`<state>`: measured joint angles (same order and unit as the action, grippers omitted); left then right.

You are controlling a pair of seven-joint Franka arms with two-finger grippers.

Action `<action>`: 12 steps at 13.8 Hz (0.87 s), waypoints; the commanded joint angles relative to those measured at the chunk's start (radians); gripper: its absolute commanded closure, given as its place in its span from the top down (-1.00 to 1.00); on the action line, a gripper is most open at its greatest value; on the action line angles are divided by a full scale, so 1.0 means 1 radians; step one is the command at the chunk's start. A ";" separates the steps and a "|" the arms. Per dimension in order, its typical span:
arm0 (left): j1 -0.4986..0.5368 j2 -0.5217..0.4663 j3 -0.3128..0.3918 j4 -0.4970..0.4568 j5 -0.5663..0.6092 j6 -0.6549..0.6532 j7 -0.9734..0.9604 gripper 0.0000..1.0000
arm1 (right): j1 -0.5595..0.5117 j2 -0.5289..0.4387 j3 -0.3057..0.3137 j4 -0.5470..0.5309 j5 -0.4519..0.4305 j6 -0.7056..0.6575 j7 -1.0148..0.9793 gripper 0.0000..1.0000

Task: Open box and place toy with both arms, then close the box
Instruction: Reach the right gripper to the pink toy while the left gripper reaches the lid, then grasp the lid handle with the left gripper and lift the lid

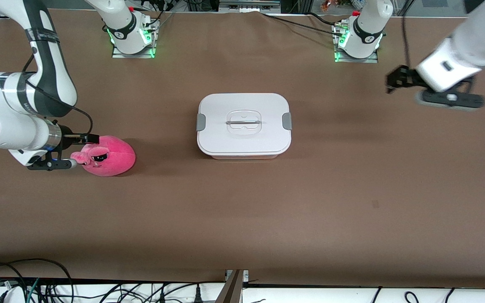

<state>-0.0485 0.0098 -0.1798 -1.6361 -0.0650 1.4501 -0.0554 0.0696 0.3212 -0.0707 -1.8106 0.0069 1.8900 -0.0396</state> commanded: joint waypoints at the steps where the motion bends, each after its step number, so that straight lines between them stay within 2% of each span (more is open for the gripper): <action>1: -0.008 0.113 -0.140 0.054 -0.038 -0.019 0.035 1.00 | 0.003 -0.051 0.002 -0.094 -0.001 0.078 0.015 1.00; 3: -0.016 0.209 -0.255 0.103 -0.035 0.012 0.115 1.00 | 0.004 -0.054 0.003 -0.116 -0.001 0.115 0.015 1.00; 5: -0.034 0.333 -0.338 0.163 -0.030 0.079 0.237 1.00 | 0.006 -0.045 0.003 -0.119 -0.001 0.156 0.015 1.00; 9: -0.125 0.453 -0.339 0.176 -0.026 0.254 0.428 1.00 | 0.015 -0.016 0.003 -0.131 -0.001 0.257 0.013 1.00; 12: -0.184 0.507 -0.342 0.176 0.059 0.421 0.570 1.00 | 0.016 0.002 0.003 -0.133 -0.001 0.320 0.013 1.00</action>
<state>-0.1913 0.4758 -0.5199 -1.5064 -0.0567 1.8165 0.4242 0.0831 0.3241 -0.0695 -1.9263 0.0069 2.1678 -0.0391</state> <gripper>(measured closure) 0.000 0.000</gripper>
